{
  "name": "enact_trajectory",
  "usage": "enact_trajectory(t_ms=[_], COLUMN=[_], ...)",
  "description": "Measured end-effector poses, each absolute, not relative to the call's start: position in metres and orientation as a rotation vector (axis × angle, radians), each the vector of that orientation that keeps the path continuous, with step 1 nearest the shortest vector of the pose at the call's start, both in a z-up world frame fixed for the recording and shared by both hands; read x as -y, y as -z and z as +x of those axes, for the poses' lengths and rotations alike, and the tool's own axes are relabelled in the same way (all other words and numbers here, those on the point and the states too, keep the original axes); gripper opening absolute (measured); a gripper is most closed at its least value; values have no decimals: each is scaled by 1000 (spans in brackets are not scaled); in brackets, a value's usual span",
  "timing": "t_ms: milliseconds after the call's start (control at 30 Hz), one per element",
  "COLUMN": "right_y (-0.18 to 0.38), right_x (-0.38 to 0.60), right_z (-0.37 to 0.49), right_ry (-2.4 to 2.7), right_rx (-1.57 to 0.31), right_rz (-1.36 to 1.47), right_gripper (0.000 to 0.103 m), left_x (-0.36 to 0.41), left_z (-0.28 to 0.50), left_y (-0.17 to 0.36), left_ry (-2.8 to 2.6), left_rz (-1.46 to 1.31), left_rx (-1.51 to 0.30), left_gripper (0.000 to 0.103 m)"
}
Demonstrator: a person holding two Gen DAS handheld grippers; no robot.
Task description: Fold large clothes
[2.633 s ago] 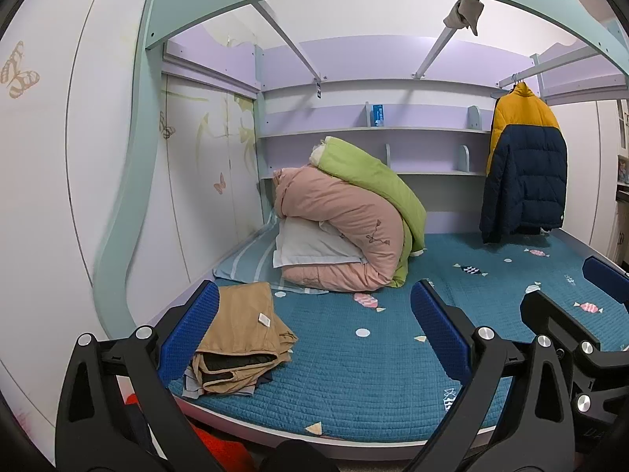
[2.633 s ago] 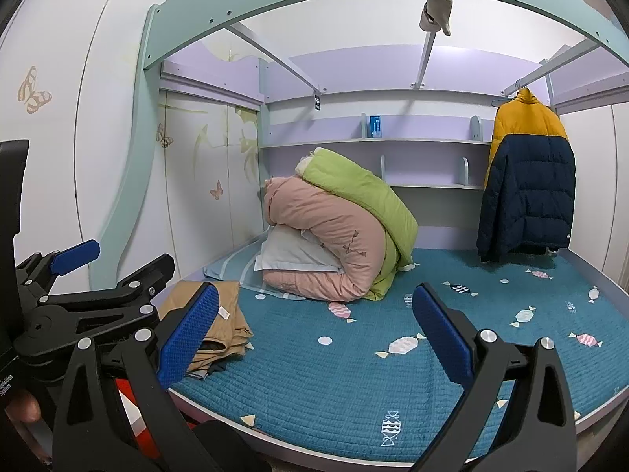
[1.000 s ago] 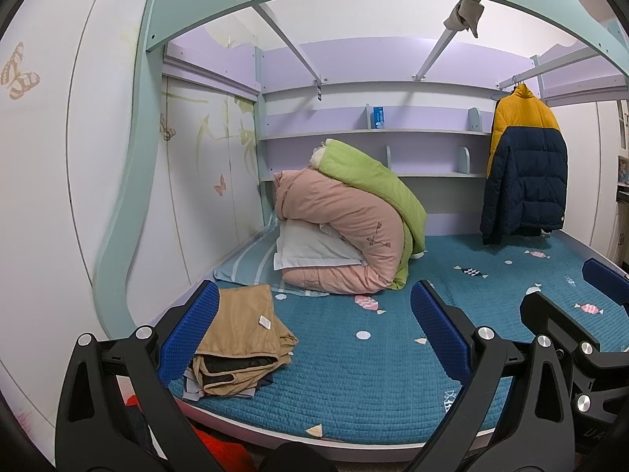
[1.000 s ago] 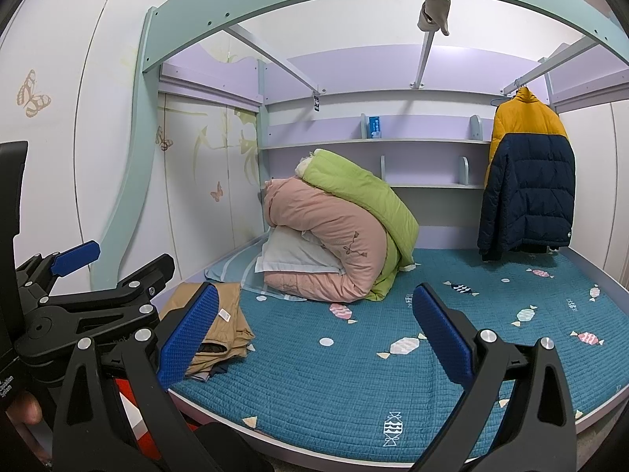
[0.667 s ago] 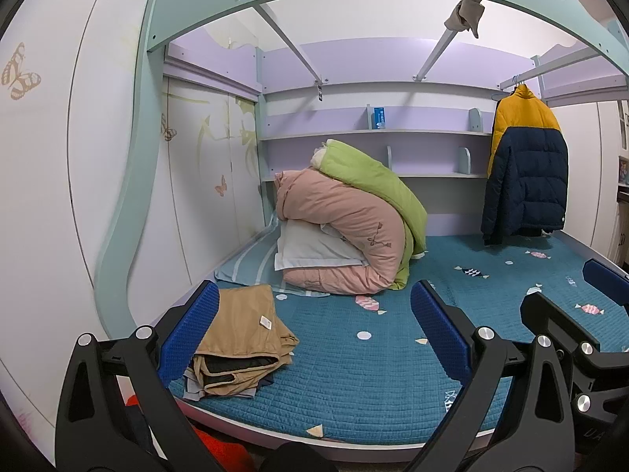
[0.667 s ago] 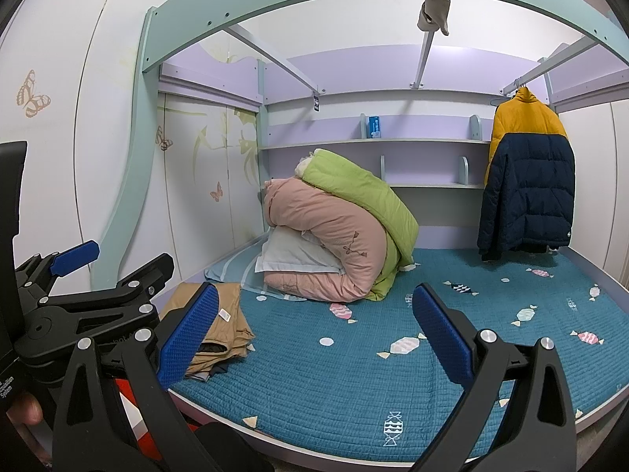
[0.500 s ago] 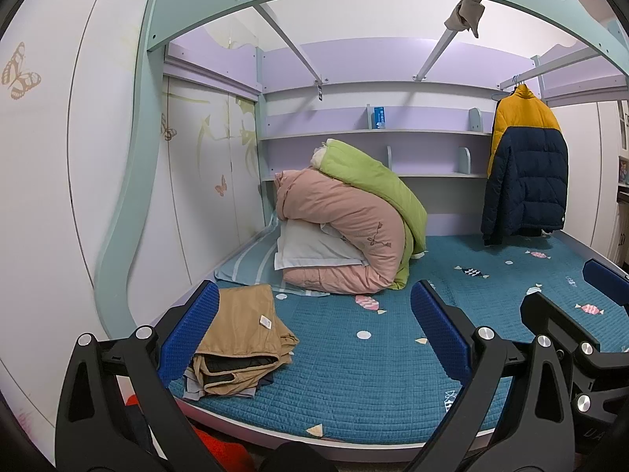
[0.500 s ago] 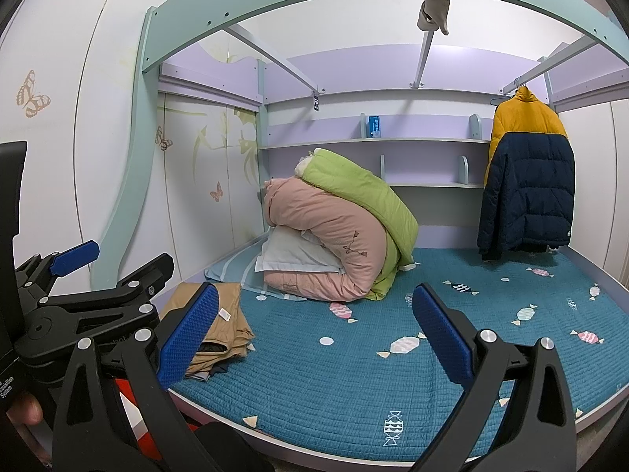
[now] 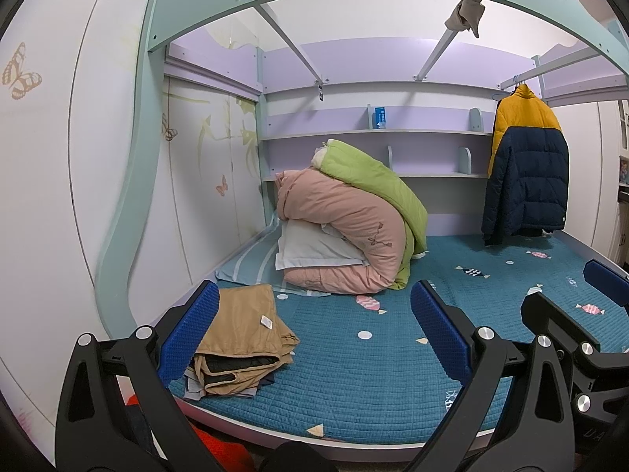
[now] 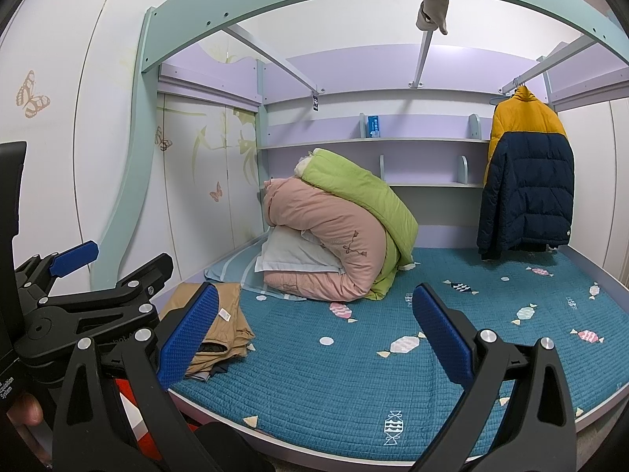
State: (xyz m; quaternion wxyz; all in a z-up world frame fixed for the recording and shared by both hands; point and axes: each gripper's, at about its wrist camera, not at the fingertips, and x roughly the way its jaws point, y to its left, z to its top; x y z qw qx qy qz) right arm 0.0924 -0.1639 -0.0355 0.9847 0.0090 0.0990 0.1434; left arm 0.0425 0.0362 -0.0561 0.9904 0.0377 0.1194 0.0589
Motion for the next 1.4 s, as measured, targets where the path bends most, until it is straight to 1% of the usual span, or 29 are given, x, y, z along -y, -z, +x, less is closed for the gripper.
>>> enact_trajectory(t_ms=[1100,1400], right_y=[36,43], right_x=[161,156], right_z=[91,96], right_ry=[-283,-281], right_rx=[-200,-216], right_rz=[22,47], right_gripper=[95,95], left_x=[-41,-44], left_z=[41,55], left_y=[57,63], left_ry=[-127,-145], left_rz=[81,108], left_rx=[-240,-254], left_gripper=[98,98])
